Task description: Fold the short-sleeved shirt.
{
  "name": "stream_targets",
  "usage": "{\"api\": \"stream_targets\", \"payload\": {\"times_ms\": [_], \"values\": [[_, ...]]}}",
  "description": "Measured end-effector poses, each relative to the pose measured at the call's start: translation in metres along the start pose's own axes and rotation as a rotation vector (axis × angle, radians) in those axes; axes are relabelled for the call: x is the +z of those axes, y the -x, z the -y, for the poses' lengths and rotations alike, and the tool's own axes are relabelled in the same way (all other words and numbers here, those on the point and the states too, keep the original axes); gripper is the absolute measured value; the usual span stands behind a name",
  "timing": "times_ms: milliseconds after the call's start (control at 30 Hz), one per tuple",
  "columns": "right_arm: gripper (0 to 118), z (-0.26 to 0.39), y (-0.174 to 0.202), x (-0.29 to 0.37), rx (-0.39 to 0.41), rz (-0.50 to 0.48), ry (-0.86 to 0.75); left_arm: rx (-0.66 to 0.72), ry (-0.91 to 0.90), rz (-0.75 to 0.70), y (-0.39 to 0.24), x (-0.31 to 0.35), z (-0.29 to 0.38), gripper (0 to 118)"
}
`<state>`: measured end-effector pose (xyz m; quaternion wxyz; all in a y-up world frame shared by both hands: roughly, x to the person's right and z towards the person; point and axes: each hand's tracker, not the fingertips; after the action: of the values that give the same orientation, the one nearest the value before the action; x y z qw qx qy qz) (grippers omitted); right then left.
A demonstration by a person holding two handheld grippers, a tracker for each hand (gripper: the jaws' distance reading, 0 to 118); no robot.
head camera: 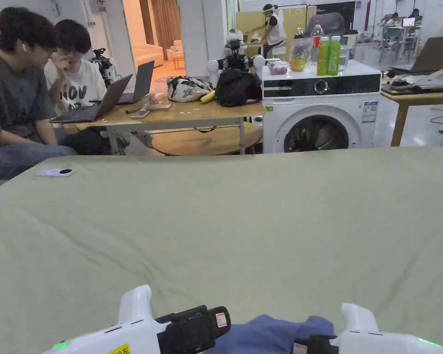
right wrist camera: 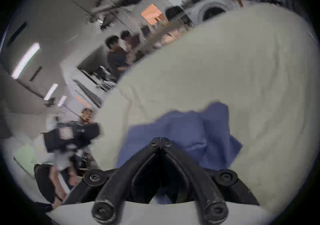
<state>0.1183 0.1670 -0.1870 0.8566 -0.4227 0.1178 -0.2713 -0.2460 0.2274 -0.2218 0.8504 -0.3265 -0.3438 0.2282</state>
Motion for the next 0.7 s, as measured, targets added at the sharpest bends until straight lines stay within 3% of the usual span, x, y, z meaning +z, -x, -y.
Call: {"api": "stream_targets", "payload": {"times_ms": [33, 67, 100, 133, 167, 233, 367, 467, 533, 700], "values": [[0, 0.008, -0.004, -0.007, 0.034, 0.044, 0.032, 0.008, 0.023, -0.034, 0.009, 0.001, 0.001, 63], [0, 0.013, -0.008, -0.003, 0.043, -0.014, -0.033, 0.022, 0.045, -0.057, 0.017, 0.0, 0.002, 63], [0, 0.013, -0.01, 0.006, 0.007, -0.051, -0.076, 0.042, 0.061, -0.081, 0.025, -0.001, 0.004, 63], [0, 0.013, -0.006, 0.009, 0.001, -0.006, -0.038, 0.068, 0.074, -0.095, 0.031, -0.004, 0.007, 63], [0, 0.012, -0.001, 0.011, 0.04, 0.013, -0.025, 0.095, 0.089, -0.084, 0.036, -0.01, 0.009, 63], [0, 0.008, 0.012, 0.009, 0.203, 0.089, 0.001, 0.16, 0.13, -0.006, 0.044, -0.025, 0.014, 63], [0, 0.006, 0.031, 0.003, 0.314, 0.166, 0.025, 0.23, 0.213, 0.033, 0.051, -0.059, 0.029, 63], [0, 0.007, 0.029, 0.002, 0.304, 0.165, 0.022, 0.255, 0.246, 0.073, 0.054, -0.079, 0.043, 62], [0, 0.006, 0.025, 0.002, 0.271, 0.154, 0.016, 0.338, 0.196, 0.111, 0.056, -0.083, 0.044, 29], [0, 0.008, 0.027, 0.001, 0.273, 0.161, 0.013, 0.306, 0.214, 0.037, 0.049, -0.083, 0.043, 24]]}}
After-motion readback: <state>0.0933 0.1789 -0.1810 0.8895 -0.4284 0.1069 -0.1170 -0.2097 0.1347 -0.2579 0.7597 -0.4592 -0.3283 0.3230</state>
